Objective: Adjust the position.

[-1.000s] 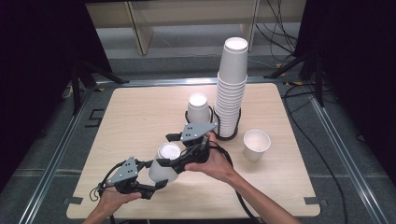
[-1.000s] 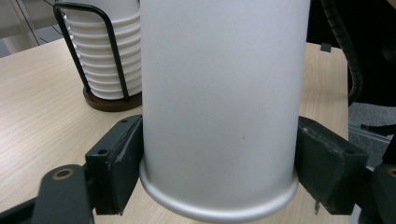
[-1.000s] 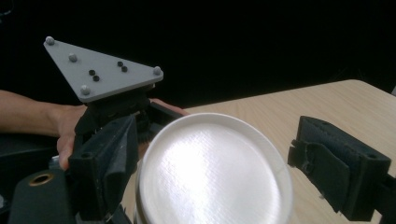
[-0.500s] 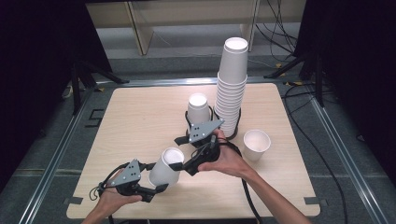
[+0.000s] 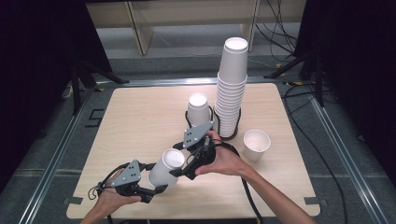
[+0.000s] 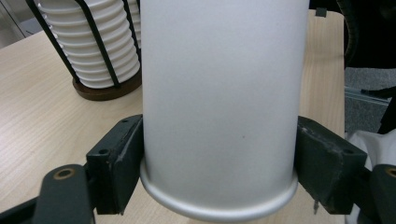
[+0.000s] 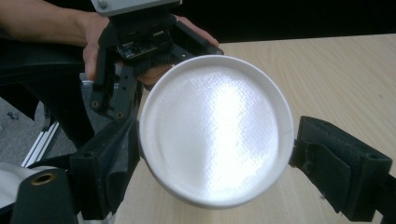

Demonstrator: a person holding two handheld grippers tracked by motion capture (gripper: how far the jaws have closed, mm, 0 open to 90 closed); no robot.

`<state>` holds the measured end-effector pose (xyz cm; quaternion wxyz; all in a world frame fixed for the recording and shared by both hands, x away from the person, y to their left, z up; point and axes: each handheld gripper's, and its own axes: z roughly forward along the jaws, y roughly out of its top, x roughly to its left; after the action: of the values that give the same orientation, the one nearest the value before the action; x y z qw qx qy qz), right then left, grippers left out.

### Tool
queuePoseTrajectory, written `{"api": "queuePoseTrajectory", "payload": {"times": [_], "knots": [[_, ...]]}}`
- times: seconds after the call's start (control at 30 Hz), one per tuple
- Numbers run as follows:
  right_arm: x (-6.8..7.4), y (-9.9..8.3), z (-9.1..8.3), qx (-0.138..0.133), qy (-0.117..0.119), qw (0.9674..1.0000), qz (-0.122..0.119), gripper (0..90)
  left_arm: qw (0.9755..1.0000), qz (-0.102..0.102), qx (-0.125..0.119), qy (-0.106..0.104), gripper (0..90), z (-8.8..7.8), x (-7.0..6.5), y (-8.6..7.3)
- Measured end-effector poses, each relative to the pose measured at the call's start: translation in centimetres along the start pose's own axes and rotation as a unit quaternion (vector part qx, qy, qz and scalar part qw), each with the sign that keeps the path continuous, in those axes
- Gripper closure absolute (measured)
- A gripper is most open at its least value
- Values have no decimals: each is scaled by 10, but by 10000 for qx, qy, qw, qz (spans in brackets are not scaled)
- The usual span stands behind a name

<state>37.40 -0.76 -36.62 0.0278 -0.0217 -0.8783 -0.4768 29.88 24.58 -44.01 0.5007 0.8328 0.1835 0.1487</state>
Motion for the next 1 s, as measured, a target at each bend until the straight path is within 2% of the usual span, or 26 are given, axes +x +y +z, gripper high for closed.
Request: {"api": "queuePoseTrajectory", "payload": {"times": [0.03, 0.07, 0.1, 0.13, 0.17, 0.2, 0.33, 0.43, 0.5, 0.53, 0.57, 0.6, 0.63, 0.73, 0.77, 0.8, 1.0], "knots": [[0, 0, 1, 6, -7, 10000, -62, 152, 10000, -77, -57, -30, 225, 1, -2, 0], [0, 0, 3, 22, -7, 10000, -88, 152, 10000, -56, -18, -72, 225, 1, -1, 0], [2, 0, 3, 71, 17, 10000, 65, 152, 10000, -75, -34, -29, 225, 2, -2, 0], [2, 0, 4, 81, 48, 10000, 26, 152, 10000, -56, -33, -41, 225, 2, -2, 0], [3, 0, 5, 128, 56, 9998, 114, 152, 10000, -56, 4, -38, 225, 2, -2, 0], [1, 0, 6, 103, 65, 9999, -14, 152, 10000, -55, 13, -39, 225, 2, -3, 0], [0, 1, 9, 134, 92, 9998, -145, 152, 10000, -37, 48, -71, 225, 2, -3, 0], [1, 2, 11, 169, 130, 9996, -167, 153, 10000, -29, -2, -74, 225, 3, -4, 0], [3, 2, 12, 245, 175, 9995, -15, 154, 10000, 18, 28, -80, 225, 3, -4, 0], [2, 2, 13, 224, 193, 9994, -176, 155, 10000, 11, 31, -80, 225, 3, -4, 0], [5, 2, 13, 316, 214, 9993, 56, 155, 10000, 14, 29, -81, 225, 3, -4, 0], [2, 2, 15, 285, 254, 9992, -145, 157, 10000, 46, 50, -72, 225, 3, -4, 1], [2, 2, 16, 284, 221, 9991, -206, 159, 10000, 16, 10, -95, 225, 3, -5, 1], [3, 2, 18, 345, 281, 9988, -223, 191, 9999, 48, 19, -112, 225, 2, -4, 1], [3, 1, 18, 353, 310, 9988, -162, 198, 9999, 49, 22, -117, 225, 2, -4, 1], [3, 1, 18, 365, 323, 9987, -148, 206, 9999, -19, -39, -123, 225, 3, -5, 1], [1, 1, 18, 398, 340, 9984, -211, 235, 9999, 79, 70, -117, 225, 3, -6, 1]]}}
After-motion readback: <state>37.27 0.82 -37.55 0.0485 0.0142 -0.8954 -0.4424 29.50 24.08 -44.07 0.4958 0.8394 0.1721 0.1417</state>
